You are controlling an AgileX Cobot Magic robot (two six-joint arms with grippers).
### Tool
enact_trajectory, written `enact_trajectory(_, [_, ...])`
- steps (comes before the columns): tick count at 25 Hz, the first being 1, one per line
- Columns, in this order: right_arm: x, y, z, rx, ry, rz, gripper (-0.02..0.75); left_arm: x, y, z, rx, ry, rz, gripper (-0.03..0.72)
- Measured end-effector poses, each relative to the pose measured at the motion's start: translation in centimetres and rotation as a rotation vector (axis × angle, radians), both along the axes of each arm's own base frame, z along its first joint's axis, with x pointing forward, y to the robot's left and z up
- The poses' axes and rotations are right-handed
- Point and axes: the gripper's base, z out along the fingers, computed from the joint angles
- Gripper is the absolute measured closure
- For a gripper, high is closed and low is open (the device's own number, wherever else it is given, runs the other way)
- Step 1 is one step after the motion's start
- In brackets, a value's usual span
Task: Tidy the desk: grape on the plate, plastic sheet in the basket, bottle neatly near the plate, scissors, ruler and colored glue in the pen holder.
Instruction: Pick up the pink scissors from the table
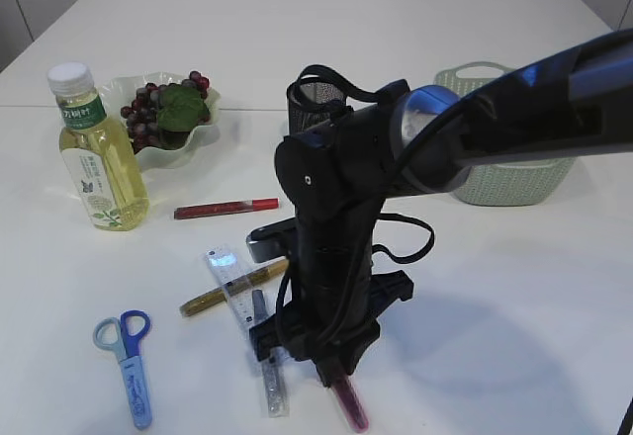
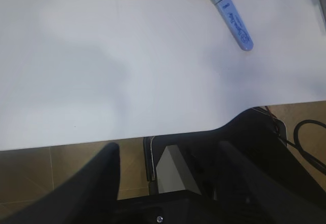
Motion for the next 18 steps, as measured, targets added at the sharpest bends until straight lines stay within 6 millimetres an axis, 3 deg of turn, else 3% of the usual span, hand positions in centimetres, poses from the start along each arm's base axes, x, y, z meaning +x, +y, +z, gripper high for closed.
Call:
enact_trajectory(11, [-0.2,0.2,0.0,0.043,0.023,0.085,0.561,0.0,0.0,0.0,-0.004,0.001,0.0,0.256])
enact_trajectory(18, [1.4,-1.7,0.0,0.045,0.032,0.027,0.561,0.0,-0.1,0.0,-0.013,0.002,0.0,0.256])
